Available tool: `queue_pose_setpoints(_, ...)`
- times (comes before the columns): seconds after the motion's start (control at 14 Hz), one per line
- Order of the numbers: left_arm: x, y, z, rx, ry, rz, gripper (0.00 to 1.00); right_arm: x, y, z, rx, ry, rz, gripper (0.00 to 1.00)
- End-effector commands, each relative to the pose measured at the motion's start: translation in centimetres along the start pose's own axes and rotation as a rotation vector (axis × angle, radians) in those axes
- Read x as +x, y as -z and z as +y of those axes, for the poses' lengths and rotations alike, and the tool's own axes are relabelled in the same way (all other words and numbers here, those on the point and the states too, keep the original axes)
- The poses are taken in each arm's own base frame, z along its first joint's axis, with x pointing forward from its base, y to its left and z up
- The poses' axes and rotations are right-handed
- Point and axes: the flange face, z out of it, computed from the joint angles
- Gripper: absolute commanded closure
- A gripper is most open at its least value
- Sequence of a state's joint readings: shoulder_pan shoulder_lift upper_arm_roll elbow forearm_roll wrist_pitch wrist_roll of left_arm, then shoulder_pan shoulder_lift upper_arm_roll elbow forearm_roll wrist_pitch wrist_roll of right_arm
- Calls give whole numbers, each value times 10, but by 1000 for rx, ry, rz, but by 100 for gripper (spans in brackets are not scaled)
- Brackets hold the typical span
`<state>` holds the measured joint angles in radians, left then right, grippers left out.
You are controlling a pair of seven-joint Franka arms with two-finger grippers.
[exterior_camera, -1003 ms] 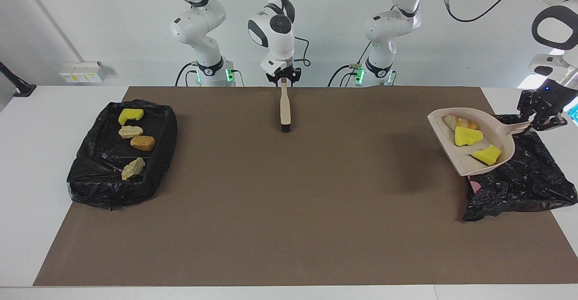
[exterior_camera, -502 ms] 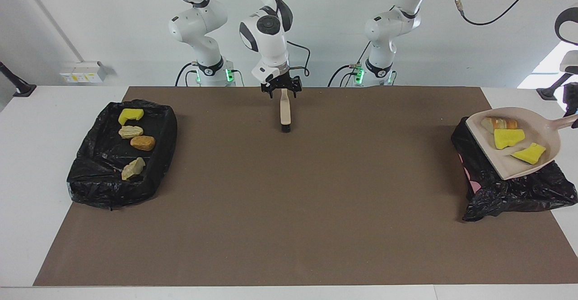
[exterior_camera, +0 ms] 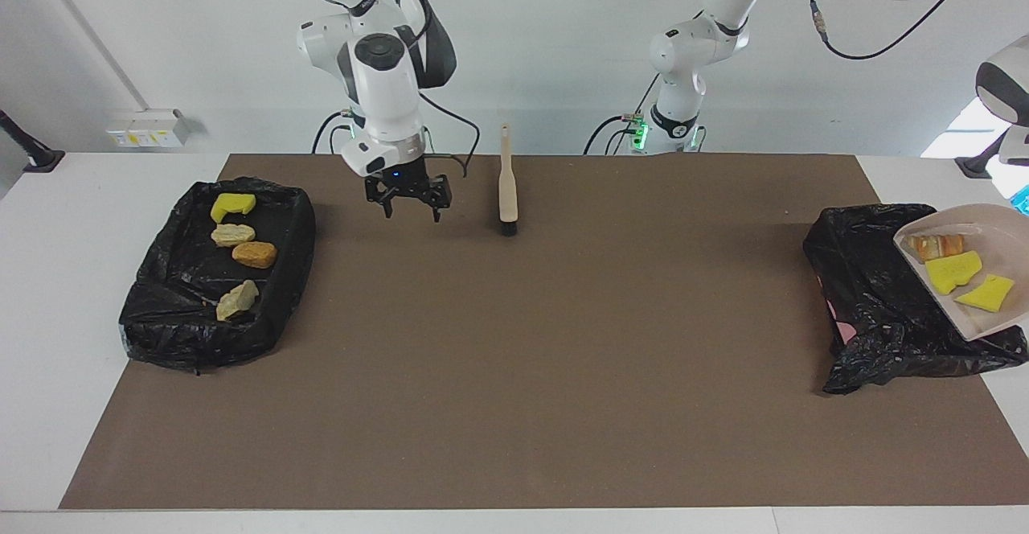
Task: Sweep and dump trash in bin
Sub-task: 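Tip the dustpan into the black bag with the left gripper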
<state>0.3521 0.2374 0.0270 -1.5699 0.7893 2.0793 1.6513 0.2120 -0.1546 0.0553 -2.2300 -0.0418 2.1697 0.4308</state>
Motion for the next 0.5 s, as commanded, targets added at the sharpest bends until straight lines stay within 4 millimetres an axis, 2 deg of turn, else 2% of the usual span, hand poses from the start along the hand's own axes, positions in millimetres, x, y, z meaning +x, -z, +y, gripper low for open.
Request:
queue_pose_setpoints(0.0, 7, 16, 22, -1, 21, -94, 100, 46, 48, 42, -23, 30, 1, 0)
queue_pose_setpoints(0.07, 16, 25, 22, 6, 9, -146, 100, 60, 75, 65, -26, 22, -4, 0)
queue_pose_setpoints(0.21, 27, 42, 26, 6, -55, -245, 100, 71, 120, 101, -29, 8, -33, 0)
queue_pose_setpoints(0.36, 17, 56, 26, 26, -49, -299, 100, 78, 160, 136, -26, 3, -41, 0)
queue_pose_setpoints(0.43, 14, 57, 26, 27, -60, -329, 100, 79, 171, 148, -25, 6, -36, 0)
